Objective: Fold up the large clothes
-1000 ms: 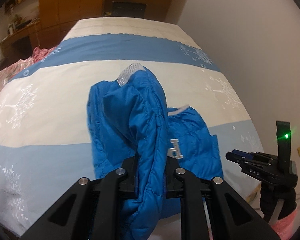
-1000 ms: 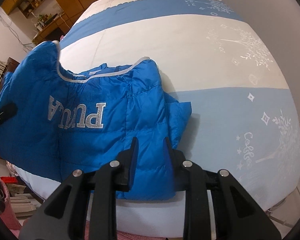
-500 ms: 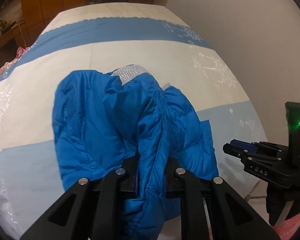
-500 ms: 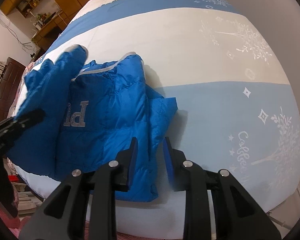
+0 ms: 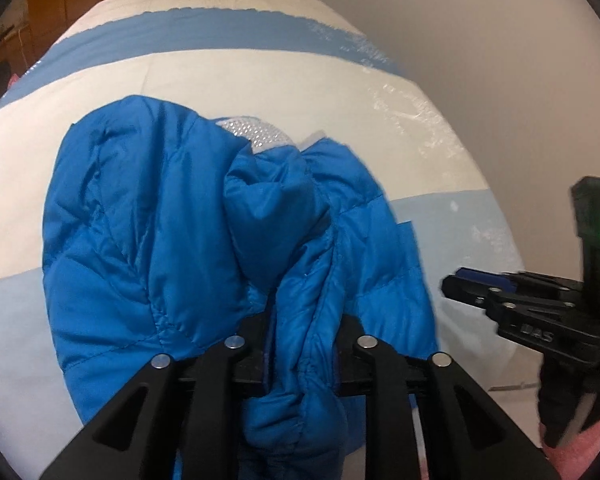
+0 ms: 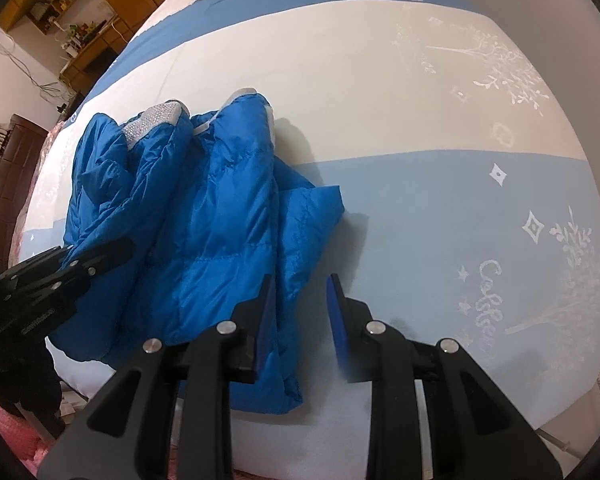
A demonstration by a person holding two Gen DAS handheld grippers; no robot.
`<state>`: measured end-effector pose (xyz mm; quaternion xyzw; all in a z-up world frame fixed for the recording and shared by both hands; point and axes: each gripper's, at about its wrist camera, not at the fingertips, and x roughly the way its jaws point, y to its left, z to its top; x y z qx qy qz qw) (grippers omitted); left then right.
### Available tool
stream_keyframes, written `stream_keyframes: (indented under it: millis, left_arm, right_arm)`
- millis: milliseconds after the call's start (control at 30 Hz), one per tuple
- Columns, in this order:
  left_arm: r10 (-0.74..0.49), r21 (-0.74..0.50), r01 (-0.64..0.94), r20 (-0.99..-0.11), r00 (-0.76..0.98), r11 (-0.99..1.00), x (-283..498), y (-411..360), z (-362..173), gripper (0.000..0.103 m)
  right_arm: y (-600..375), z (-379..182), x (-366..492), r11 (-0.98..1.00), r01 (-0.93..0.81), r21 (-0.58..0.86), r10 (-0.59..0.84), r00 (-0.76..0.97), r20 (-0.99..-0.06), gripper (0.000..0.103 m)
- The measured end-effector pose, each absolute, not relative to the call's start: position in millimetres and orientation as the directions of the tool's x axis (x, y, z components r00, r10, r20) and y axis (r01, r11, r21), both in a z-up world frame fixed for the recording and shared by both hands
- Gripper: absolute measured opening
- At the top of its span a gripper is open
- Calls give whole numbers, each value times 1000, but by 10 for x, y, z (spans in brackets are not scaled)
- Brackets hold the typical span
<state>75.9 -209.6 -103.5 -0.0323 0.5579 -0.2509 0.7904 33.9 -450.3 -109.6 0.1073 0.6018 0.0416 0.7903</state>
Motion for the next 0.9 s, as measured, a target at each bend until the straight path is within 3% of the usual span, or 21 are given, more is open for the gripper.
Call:
stream_keyframes:
  millis: [133, 233, 300, 400, 500, 600, 900]
  left_arm:
    - [-551, -448, 385, -804, 221, 807, 652, -1919, -704, 39]
    - [-637, -533, 405, -749, 184, 743, 541, -1773, -438, 41]
    - [-672, -559, 415, -714, 199, 717, 468, -1593, -220, 41]
    - [-585, -469, 376, -749, 309, 799, 515, -1345, -40, 41]
    - [-413, -326, 269, -817, 403, 906, 647, -1061, -83, 39]
    - [-281, -224, 181, -863, 421, 958, 789, -862, -270, 37]
    - [-262, -229, 131, -891, 369, 964, 872, -767, -629, 36]
  right_arm:
    - [-4440, -965, 404, 976, 40, 216, 195, 296, -935, 39]
    - [-4356, -810, 469, 976, 13, 218, 203, 321, -925, 39]
    - [-4310, -713, 514, 970, -2, 244, 232, 324, -917, 46]
    - [-4167, -574, 569, 963, -34, 268, 264, 329, -907, 57]
    - [-3997, -482, 655, 952, -59, 299, 302, 313, -900, 70]
    - [-3863, -480, 740, 936, -55, 348, 349, 275, -896, 71]
    - [-3485, -750, 937, 935, -3, 355, 351, 151, -924, 75]
